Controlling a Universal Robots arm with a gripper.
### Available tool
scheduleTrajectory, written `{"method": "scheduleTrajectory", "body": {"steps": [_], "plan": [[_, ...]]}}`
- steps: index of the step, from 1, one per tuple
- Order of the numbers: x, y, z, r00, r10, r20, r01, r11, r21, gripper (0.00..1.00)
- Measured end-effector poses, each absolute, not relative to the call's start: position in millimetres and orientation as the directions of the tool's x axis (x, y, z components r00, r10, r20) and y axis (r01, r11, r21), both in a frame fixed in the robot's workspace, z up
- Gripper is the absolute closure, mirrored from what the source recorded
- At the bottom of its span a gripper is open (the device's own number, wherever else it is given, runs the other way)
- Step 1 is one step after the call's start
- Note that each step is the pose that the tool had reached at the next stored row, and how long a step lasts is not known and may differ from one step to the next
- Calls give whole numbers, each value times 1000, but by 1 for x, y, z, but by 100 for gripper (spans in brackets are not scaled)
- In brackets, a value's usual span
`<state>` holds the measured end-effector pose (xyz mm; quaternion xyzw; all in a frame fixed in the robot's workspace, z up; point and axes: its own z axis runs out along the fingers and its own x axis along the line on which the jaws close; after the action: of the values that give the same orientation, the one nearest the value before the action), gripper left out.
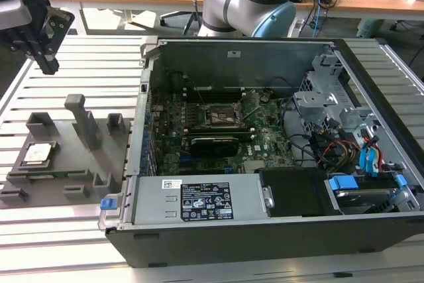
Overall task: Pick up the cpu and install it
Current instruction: 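Reach for the cpu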
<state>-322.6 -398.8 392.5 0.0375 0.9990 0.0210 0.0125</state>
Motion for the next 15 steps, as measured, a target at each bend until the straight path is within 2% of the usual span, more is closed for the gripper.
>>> {"method": "scheduleTrajectory", "body": {"steps": [15], "plan": [[-349,-399,392,-997,75,-24,74,996,43,89]]}}
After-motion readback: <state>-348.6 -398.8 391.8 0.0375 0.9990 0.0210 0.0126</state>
